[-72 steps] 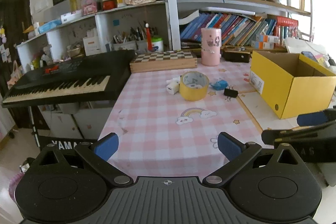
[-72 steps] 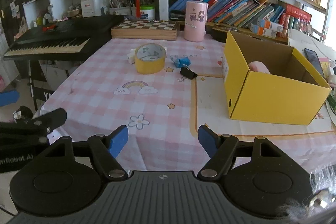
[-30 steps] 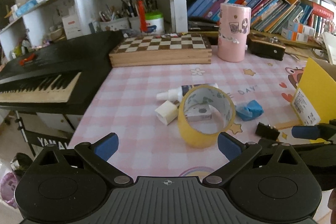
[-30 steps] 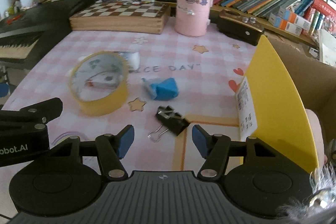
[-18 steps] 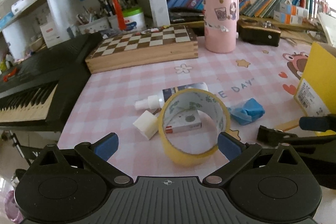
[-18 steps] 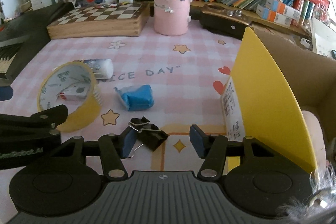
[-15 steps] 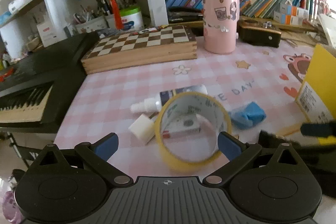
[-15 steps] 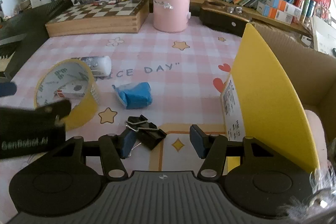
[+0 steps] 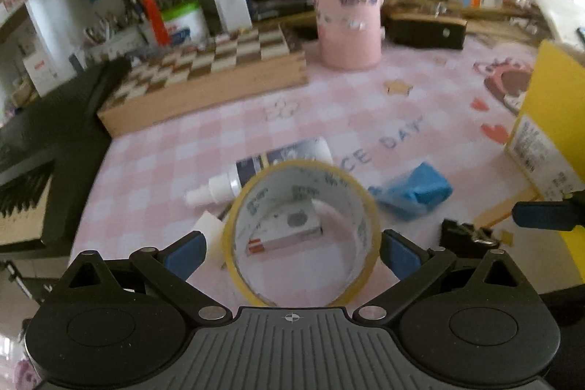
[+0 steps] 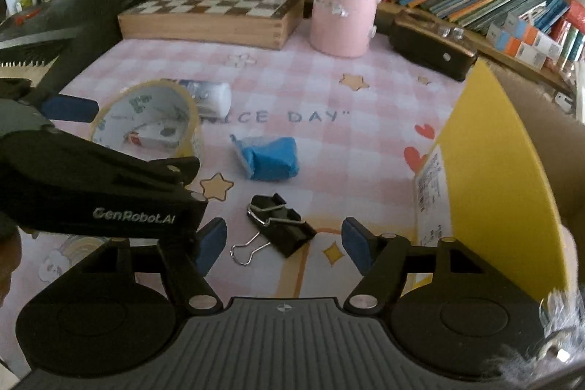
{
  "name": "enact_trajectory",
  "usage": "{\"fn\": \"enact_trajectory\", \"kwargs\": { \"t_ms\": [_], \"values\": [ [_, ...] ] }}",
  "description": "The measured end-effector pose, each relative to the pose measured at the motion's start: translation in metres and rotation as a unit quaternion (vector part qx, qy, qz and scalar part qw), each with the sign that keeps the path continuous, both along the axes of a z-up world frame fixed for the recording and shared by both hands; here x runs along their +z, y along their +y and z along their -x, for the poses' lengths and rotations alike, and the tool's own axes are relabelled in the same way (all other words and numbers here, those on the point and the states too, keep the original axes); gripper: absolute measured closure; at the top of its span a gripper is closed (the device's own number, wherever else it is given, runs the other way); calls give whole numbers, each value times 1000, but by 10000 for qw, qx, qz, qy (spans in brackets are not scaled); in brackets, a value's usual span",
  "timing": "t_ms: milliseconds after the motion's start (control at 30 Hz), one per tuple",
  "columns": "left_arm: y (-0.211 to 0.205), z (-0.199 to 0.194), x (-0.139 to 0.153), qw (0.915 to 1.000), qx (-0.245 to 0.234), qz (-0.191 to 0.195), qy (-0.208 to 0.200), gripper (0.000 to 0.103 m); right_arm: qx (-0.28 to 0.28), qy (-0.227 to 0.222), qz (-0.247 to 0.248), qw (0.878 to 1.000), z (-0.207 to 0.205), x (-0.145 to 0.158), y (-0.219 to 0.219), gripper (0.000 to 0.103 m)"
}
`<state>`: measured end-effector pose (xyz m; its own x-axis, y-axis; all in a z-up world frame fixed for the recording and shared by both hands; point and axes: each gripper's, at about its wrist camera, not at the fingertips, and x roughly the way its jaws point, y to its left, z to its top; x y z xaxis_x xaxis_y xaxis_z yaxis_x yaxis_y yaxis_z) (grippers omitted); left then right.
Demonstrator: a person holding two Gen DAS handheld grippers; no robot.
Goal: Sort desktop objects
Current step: 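Grasp the black binder clip with the right gripper while the left gripper grasps the yellow tape roll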
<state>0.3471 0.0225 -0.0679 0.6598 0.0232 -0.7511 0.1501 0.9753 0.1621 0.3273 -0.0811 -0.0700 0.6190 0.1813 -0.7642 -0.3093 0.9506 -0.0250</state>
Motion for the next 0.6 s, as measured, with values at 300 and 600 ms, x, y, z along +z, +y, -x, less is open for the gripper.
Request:
{"fn": "enact_trajectory", "kwargs": {
  "t_ms": [300,600],
  "values": [
    [16,7,8,9989,325,317,-61,18,-145,66,-81,9998,-12,-10,-1,39],
    [41,54,35,9947,700,690,-285,18,152,11,-394,9991,-12,-7,-2,72]
  ]
}}
